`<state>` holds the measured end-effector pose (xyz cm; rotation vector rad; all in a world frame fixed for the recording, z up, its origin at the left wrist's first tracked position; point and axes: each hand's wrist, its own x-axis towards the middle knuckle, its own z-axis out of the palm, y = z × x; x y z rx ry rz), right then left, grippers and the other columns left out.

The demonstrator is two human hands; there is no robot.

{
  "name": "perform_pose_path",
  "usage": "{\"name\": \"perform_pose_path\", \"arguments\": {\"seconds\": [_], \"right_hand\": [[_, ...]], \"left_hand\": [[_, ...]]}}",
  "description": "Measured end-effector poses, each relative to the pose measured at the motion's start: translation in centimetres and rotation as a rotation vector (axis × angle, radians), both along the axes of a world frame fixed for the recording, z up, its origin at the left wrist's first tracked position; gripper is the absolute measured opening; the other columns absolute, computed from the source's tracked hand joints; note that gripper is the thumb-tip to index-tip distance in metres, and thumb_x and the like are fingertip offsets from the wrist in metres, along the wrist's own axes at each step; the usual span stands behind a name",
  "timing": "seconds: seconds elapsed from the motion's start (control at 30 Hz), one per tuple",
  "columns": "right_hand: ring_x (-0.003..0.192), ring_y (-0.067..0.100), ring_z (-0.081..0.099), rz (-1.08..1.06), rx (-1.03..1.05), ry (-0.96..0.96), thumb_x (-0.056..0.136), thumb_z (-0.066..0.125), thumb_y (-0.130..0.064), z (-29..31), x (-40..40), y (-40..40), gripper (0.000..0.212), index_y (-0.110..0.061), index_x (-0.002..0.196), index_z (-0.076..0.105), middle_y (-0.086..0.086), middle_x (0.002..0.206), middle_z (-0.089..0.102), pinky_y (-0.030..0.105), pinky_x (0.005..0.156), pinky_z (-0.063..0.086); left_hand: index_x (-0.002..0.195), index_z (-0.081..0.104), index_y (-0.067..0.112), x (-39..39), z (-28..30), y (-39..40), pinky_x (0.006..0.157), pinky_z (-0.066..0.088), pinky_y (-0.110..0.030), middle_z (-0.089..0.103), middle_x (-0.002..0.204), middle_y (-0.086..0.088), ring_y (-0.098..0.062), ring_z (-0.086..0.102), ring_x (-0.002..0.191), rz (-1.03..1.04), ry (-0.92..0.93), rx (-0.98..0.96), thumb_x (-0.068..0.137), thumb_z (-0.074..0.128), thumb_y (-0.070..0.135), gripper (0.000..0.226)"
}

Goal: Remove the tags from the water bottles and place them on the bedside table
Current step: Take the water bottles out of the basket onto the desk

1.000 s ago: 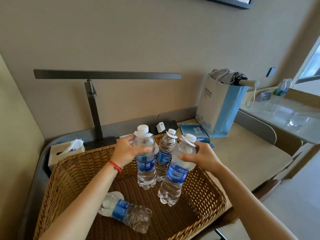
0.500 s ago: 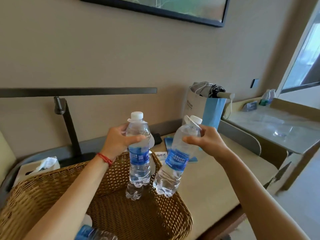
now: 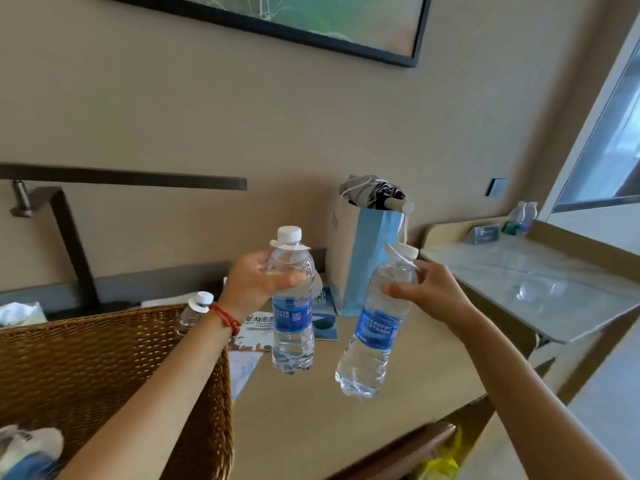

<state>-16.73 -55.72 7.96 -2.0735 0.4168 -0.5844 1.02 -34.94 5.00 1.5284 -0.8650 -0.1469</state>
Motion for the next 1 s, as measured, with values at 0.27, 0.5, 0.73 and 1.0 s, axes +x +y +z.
{"name": "perform_pose_path", "arguments": {"seconds": [0.27, 0.5, 0.73, 1.0], "right_hand": [[0.087, 0.019, 0.068, -0.114, -0.024, 0.101, 0.074, 0.075, -0.021, -4.4, -0.6, -5.0, 0.033, -0.01, 0.104, 0.065, 0.006, 0.098, 0.07, 0.032, 0.078, 0.056], [0.09, 0.019, 0.067, -0.202, -0.02, 0.175, 0.072, 0.076, -0.028, -8.7, 0.4, -8.5, 0.041, -0.013, 0.107, 0.063, 0.002, 0.101, 0.069, 0.034, 0.077, 0.057], [0.085, 0.015, 0.066, -0.227, -0.031, 0.193, 0.065, 0.077, -0.036, -12.3, 2.1, -13.6, 0.037, -0.029, 0.097, 0.06, -0.002, 0.096, 0.068, 0.036, 0.074, 0.058], [0.075, 0.006, 0.06, -0.097, -0.113, 0.213, 0.061, 0.079, -0.036, -13.5, 5.7, -20.6, 0.041, -0.031, 0.094, 0.056, -0.01, 0.086, 0.062, 0.016, 0.059, 0.045]], "left_hand": [[0.088, 0.066, 0.03, -0.1, -4.4, -6.2, 0.065, 0.05, -0.011, 0.071, 0.09, 0.008, 0.0, 0.066, 0.081, -0.056, 0.063, 0.112, 0.061, 0.083, 0.014, 0.036], [0.094, 0.064, 0.029, 0.9, -8.5, -11.3, 0.064, 0.047, -0.011, 0.069, 0.092, 0.009, -0.003, 0.063, 0.082, -0.043, 0.059, 0.177, 0.058, 0.085, 0.022, 0.042], [0.102, 0.061, 0.026, 1.5, -11.9, -15.3, 0.065, 0.044, -0.011, 0.066, 0.1, 0.005, -0.009, 0.061, 0.091, 0.028, 0.095, 0.211, 0.057, 0.085, 0.024, 0.051], [0.106, 0.063, 0.017, 1.9, -13.7, -20.2, 0.062, 0.043, -0.005, 0.065, 0.098, 0.005, 0.003, 0.058, 0.085, 0.17, 0.116, 0.205, 0.058, 0.085, 0.014, 0.053]]}}
